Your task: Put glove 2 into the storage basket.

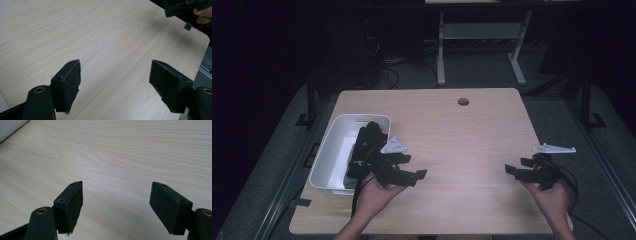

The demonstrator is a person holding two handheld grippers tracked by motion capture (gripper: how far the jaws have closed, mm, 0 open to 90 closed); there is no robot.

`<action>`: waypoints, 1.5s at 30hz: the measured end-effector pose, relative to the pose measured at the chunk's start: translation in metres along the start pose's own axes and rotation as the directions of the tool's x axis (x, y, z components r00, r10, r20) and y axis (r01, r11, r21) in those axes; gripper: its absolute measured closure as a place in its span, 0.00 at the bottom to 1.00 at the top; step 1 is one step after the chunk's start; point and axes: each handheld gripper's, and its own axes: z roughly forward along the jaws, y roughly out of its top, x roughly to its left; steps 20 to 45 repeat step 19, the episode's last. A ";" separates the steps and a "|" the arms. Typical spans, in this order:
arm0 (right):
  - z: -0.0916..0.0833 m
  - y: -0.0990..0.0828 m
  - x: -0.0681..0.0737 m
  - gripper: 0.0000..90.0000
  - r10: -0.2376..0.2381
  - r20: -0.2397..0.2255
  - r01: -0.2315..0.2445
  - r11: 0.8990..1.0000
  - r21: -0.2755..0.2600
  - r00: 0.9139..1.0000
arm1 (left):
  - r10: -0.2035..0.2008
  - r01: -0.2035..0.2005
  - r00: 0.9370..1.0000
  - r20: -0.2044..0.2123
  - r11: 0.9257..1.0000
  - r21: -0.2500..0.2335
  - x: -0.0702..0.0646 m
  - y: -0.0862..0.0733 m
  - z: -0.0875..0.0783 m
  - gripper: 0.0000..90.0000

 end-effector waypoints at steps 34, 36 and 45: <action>-0.018 -0.034 0.024 0.29 -0.070 0.033 0.071 0.997 -0.024 0.997 | -0.006 0.007 0.999 0.039 1.000 -0.023 -0.021 -0.023 0.017 0.27; -0.018 -0.034 0.024 0.29 -0.070 0.033 0.071 0.997 -0.024 0.997 | -0.006 0.007 0.999 0.039 1.000 -0.023 -0.021 -0.023 0.017 0.27; -0.018 -0.034 0.024 0.29 -0.070 0.033 0.071 0.997 -0.024 0.997 | -0.006 0.007 0.999 0.039 1.000 -0.023 -0.021 -0.023 0.017 0.27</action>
